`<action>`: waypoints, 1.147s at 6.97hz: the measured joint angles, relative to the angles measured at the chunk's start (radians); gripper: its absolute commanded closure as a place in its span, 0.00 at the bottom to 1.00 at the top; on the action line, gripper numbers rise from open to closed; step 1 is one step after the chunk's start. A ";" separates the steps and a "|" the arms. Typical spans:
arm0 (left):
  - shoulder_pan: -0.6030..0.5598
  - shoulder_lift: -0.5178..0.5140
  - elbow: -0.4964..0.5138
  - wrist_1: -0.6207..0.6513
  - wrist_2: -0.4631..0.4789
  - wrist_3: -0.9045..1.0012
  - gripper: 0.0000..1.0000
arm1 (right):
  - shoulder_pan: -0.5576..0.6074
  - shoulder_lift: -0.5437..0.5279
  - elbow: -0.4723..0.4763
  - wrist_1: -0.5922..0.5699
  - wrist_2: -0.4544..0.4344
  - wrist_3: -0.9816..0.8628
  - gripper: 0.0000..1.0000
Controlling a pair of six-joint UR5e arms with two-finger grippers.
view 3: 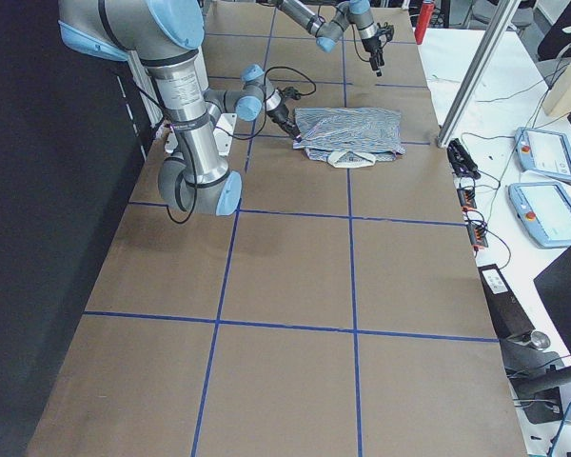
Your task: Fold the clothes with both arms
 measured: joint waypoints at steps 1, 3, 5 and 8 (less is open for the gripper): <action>0.000 0.000 0.000 0.000 0.000 0.000 0.00 | 0.000 0.000 0.000 0.001 0.002 0.001 0.51; 0.000 0.000 0.000 0.000 0.000 0.000 0.00 | 0.000 0.000 -0.005 0.002 0.003 0.001 0.55; 0.000 0.000 0.000 0.000 0.000 0.000 0.00 | 0.001 0.000 -0.014 0.003 0.003 0.001 0.63; 0.001 0.000 0.000 0.000 0.000 0.000 0.00 | 0.002 0.001 -0.016 0.005 0.003 0.001 0.86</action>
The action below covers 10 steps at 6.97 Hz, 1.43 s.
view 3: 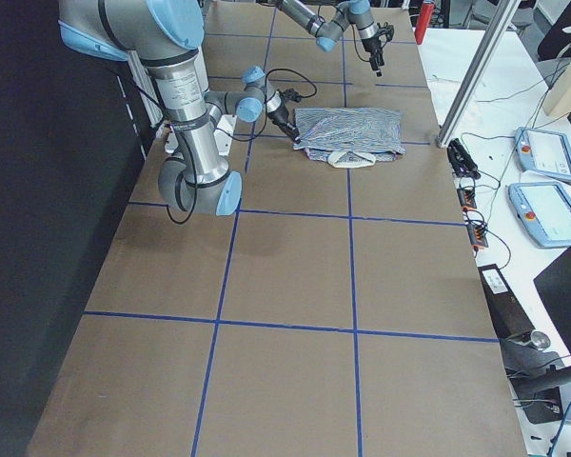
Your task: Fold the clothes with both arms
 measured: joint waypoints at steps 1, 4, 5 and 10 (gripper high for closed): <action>0.001 0.000 -0.001 0.000 0.000 0.000 0.00 | 0.000 0.000 0.000 0.001 0.000 0.000 0.96; 0.001 0.000 -0.001 0.000 -0.001 -0.002 0.00 | 0.006 -0.003 0.008 0.036 0.000 -0.001 1.00; 0.002 0.000 0.000 0.000 -0.001 -0.004 0.00 | 0.011 -0.023 0.029 0.039 -0.001 0.005 1.00; 0.015 0.000 0.000 0.000 -0.001 -0.020 0.00 | -0.052 -0.250 0.188 0.039 -0.007 0.370 0.00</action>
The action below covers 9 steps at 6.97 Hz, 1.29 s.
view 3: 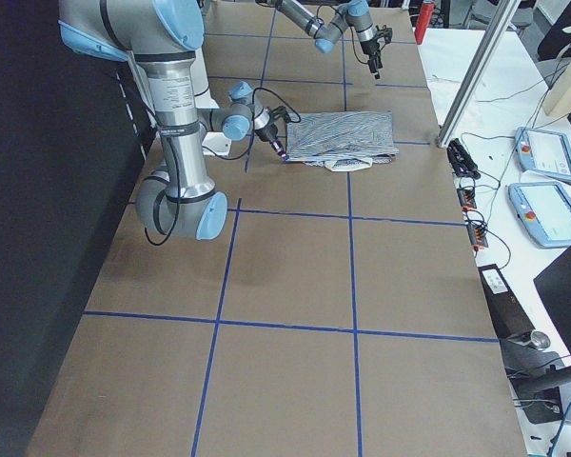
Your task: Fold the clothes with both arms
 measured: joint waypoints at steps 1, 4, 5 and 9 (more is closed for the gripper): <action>0.001 0.000 0.000 0.000 0.000 0.000 0.00 | -0.014 0.000 0.003 0.000 -0.002 0.041 0.00; 0.002 0.000 0.000 0.000 0.000 0.000 0.00 | 0.064 0.033 0.053 0.002 0.069 0.019 0.24; 0.002 0.000 0.000 0.000 0.000 -0.001 0.00 | 0.128 0.084 0.036 0.002 0.129 0.003 0.40; 0.003 0.000 -0.002 0.000 -0.001 -0.004 0.00 | 0.233 0.199 -0.152 0.214 0.264 0.003 0.46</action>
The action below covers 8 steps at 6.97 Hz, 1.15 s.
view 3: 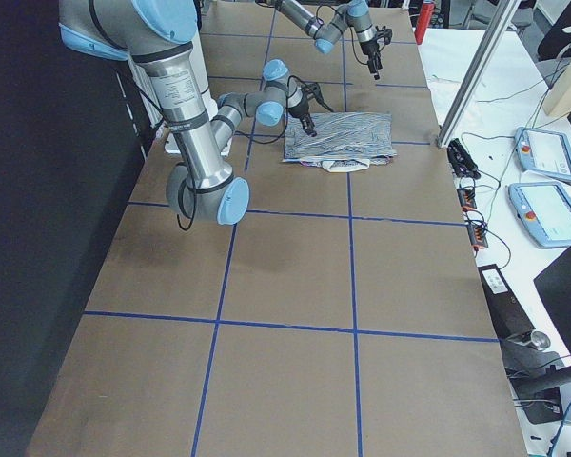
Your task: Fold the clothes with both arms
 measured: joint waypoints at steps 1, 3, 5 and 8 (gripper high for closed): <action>0.001 0.000 0.000 0.000 0.000 0.000 0.00 | 0.006 -0.004 -0.020 0.019 0.013 0.000 0.47; 0.001 0.000 0.000 0.000 0.000 0.000 0.00 | 0.041 -0.003 -0.081 0.028 0.029 -0.015 0.50; 0.002 0.000 0.001 0.000 0.000 0.000 0.00 | 0.083 0.036 -0.168 0.036 0.054 -0.051 0.53; 0.003 0.000 0.001 0.000 0.000 0.000 0.00 | 0.092 0.066 -0.217 0.038 0.060 -0.056 0.58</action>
